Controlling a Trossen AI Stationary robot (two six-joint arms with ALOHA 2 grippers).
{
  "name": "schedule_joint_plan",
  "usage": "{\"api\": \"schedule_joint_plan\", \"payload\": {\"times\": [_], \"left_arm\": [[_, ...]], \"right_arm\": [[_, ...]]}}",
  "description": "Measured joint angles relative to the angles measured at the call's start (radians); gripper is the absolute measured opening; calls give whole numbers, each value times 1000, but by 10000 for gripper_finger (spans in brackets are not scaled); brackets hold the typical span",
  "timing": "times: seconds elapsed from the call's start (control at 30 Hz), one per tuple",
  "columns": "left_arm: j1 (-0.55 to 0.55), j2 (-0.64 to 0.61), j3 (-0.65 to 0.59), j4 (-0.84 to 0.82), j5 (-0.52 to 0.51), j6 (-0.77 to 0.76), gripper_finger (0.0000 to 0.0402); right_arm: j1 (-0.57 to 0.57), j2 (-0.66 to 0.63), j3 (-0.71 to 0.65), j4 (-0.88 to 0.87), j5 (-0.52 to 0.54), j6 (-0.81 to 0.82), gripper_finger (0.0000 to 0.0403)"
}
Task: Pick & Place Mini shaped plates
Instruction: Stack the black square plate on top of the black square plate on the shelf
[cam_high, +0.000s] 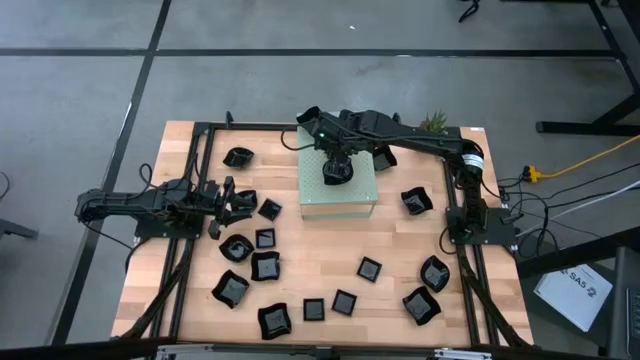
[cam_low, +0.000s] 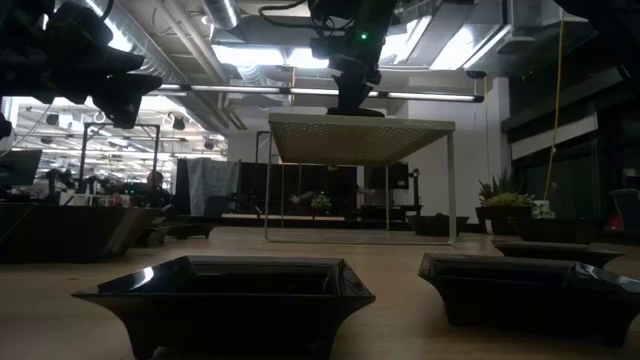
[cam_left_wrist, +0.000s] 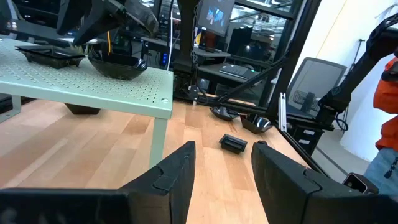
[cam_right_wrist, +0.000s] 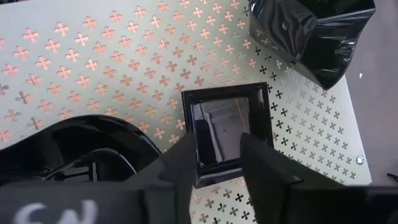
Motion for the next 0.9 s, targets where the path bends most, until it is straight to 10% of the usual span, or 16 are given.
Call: {"api": "schedule_joint_plan", "payload": {"times": [0.9], "left_arm": [[0,0,0,0,0,0,152]], "right_arm": [[89,-30,45,8,1,-43,185]]}}
